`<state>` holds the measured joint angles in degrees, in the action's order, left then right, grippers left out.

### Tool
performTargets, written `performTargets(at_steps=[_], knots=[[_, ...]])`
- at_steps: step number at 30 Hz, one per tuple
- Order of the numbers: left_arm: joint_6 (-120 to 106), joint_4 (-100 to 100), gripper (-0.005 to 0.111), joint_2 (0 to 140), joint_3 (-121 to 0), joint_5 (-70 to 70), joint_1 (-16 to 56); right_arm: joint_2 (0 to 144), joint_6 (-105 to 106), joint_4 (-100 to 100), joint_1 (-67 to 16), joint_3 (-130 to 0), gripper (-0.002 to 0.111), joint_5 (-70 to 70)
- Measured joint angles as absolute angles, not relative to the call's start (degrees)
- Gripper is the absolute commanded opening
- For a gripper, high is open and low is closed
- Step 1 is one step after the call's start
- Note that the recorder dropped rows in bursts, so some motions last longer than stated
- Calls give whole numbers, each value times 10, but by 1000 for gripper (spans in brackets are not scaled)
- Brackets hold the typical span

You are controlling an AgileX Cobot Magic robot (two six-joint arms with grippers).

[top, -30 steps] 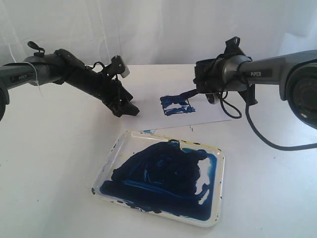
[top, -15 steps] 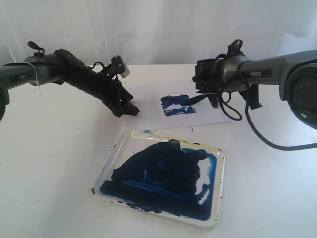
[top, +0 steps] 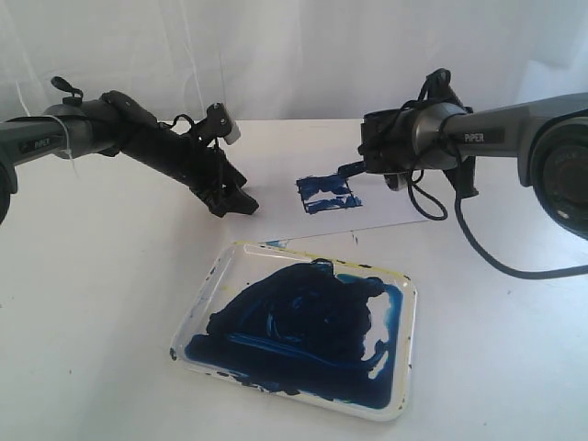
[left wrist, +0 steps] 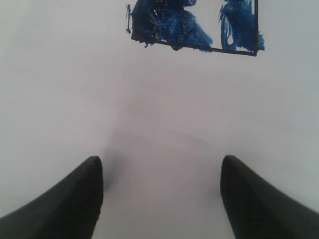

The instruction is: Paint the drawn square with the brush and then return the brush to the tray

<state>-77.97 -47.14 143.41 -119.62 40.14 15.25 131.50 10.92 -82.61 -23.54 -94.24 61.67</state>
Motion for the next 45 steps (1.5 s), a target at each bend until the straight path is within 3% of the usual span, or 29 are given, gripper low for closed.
performTargets(at_steps=[27, 45], knots=[[-781, -471, 70, 1434, -1196, 402, 153, 1331, 42, -856, -235, -942, 0, 602], [-781, -471, 70, 1434, -1196, 402, 153, 1326, 209, -782, -235, -943, 0, 622]])
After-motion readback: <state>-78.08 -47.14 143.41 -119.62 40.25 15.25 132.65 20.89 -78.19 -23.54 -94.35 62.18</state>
